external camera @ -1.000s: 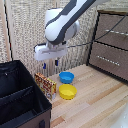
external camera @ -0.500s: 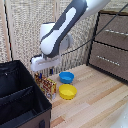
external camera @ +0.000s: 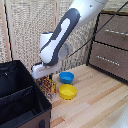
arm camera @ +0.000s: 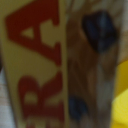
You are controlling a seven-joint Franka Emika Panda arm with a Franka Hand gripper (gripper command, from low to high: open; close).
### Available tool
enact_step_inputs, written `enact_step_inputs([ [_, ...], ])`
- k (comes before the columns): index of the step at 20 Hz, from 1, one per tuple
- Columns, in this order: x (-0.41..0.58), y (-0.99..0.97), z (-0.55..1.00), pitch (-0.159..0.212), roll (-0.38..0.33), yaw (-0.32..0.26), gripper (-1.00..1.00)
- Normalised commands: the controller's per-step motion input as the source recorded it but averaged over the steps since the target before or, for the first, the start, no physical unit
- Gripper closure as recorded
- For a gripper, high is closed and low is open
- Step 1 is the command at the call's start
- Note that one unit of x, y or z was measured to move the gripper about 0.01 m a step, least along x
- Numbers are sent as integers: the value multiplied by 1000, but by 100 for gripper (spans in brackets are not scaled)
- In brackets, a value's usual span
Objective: Kindly direct your grabber toward the cereal bar. Delicately grip the cereal bar using your grabber. Transport the clutched cereal bar to the rear part of the organizer. Set the cereal bar down and place it in the rear section of the organizer.
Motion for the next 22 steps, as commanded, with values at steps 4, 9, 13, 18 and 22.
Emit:
enact_step_inputs([
  [4,-9,154,-119,47,-7,7,100],
  [9,18,120,-6,21,0,30,100],
  [13,21,23,222,13,0,0,100],
  [18,15,-27,883,-65,-19,0,100],
  [22,75,-30,1000,-21,-25,0,100],
])
